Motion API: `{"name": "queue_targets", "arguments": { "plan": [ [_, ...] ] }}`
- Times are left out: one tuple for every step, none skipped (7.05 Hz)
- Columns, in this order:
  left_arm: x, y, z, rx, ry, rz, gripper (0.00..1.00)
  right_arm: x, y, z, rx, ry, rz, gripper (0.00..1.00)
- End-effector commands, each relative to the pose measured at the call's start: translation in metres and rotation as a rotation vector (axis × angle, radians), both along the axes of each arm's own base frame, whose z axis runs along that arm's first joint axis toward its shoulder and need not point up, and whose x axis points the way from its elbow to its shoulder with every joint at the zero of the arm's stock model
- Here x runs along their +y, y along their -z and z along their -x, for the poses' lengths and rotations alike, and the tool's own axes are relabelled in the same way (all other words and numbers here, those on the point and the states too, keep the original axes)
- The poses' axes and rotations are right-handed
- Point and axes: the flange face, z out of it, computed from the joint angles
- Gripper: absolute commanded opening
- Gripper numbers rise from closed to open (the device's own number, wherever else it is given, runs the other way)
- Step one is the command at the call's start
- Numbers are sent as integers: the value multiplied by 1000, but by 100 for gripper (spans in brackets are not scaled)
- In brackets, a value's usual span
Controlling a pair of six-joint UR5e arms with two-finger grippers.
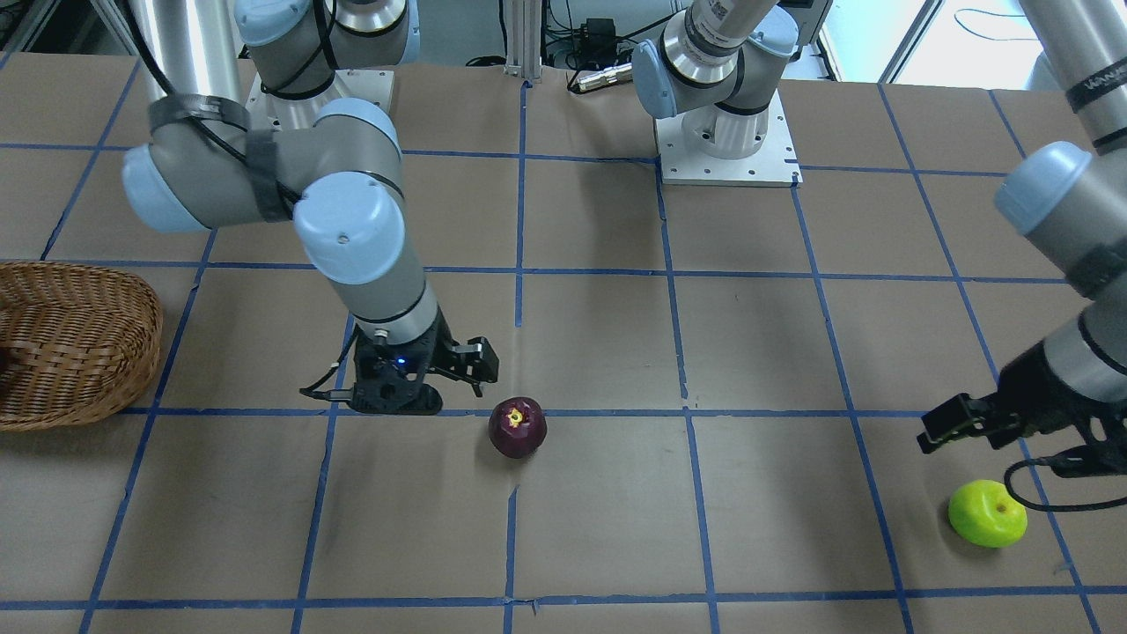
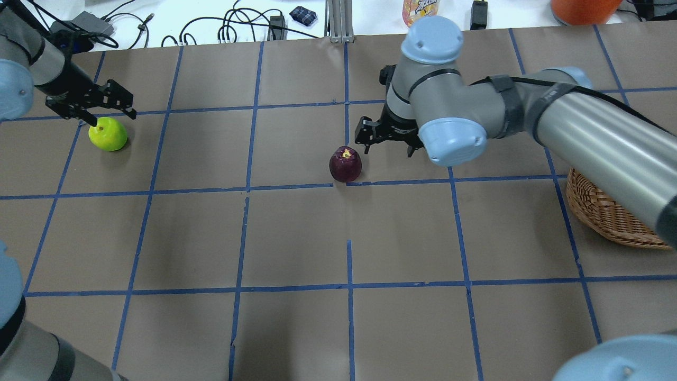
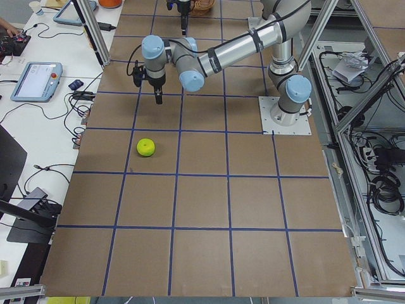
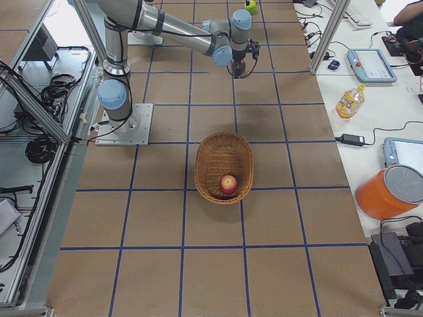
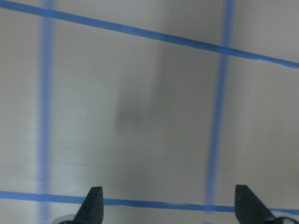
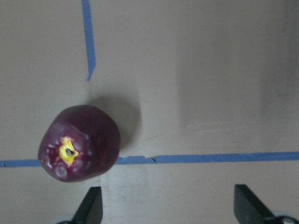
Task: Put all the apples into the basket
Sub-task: 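Grasp the purple apple with right gripper while left gripper reaches the green apple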
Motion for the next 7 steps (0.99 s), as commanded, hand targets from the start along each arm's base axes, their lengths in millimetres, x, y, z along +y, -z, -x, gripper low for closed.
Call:
{"name": "queue_targets", "arguments": {
  "plan": [
    [-40, 34, -48, -36, 65, -11, 100, -19, 28, -61, 61, 13, 11, 100],
    [-57, 46, -57, -48, 94, 4, 100, -18, 45, -67, 64, 5, -14, 100],
    [-67, 60, -65, -48, 117, -2, 100, -20, 50, -69, 50, 0, -25, 100],
    [-66, 73, -76, -41, 113, -15, 100, -19, 66, -70, 58, -9, -48, 100],
    [-60, 87, -84, -29, 99, -35, 100, -14, 76, -81, 61, -28, -50, 100],
    [-63, 98, -90, -23, 98, -46, 100, -13, 79, -87, 62, -36, -32, 89],
    [-63, 116, -91, -9, 95, -66, 100, -13, 79, -87, 62, -38, -33, 72]
  ]
}}
